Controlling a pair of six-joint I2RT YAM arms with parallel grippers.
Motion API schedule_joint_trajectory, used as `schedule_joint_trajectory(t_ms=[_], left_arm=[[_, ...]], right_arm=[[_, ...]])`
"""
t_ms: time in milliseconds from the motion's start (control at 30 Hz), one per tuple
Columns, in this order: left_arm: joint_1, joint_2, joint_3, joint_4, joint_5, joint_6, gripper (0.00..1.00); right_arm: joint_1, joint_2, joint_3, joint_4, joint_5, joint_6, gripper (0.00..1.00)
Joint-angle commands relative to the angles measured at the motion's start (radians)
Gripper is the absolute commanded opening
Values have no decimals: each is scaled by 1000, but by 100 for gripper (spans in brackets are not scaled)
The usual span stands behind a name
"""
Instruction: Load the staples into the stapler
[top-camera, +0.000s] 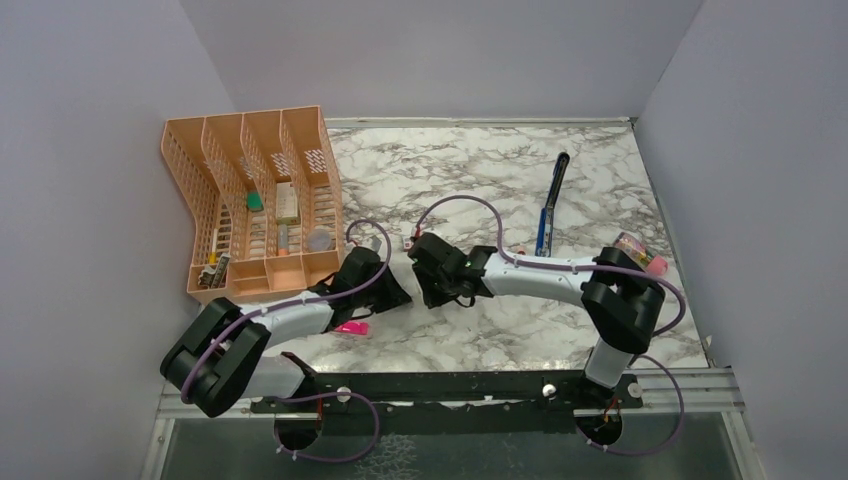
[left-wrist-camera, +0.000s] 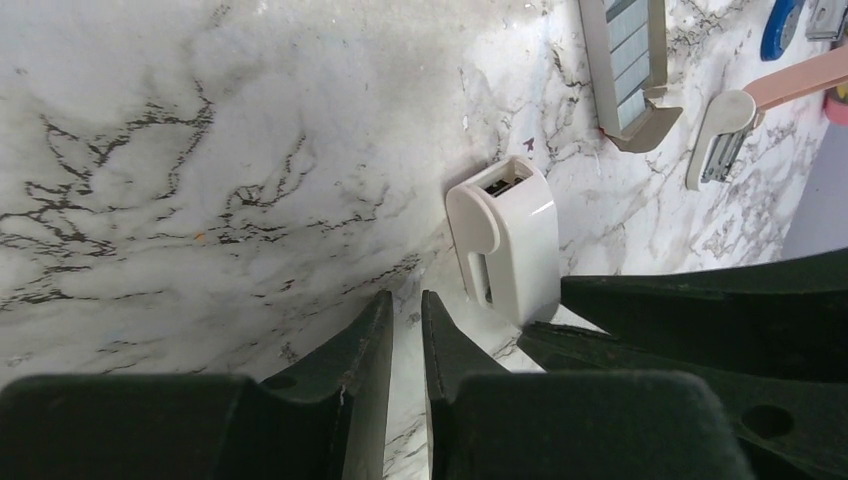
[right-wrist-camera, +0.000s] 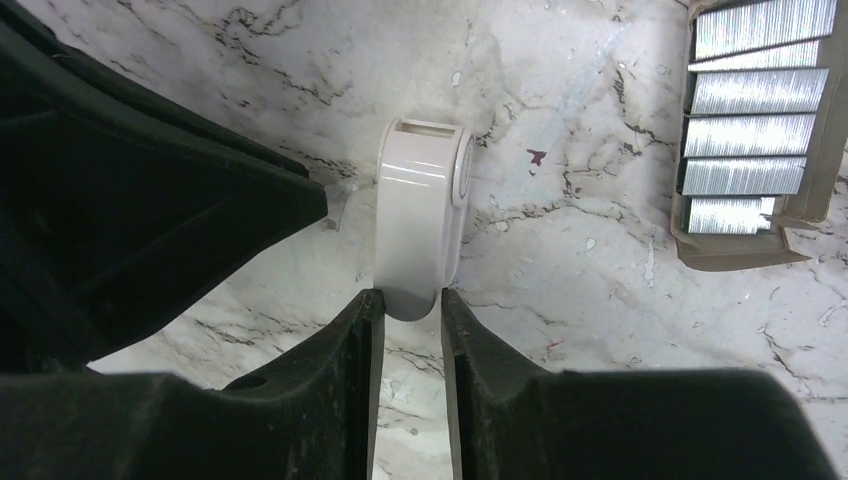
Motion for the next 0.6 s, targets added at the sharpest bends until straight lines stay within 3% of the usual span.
schedule_joint_trajectory(t_ms=[0, 133, 333, 567], left_arm=[[-3, -25, 44, -52, -34, 31, 18], [-3, -48, 84, -105, -55, 51, 21], [-2, -92, 156, -170, -102, 71, 25], [0, -90, 218, -177, -124, 93, 40]], right_arm=[[-8, -48, 44, -21, 49, 6, 36], [-43, -92, 93, -39, 94, -8, 45], [-166, -140, 117, -35, 73, -53, 51], [-335, -108, 159, 8, 1, -133, 59]])
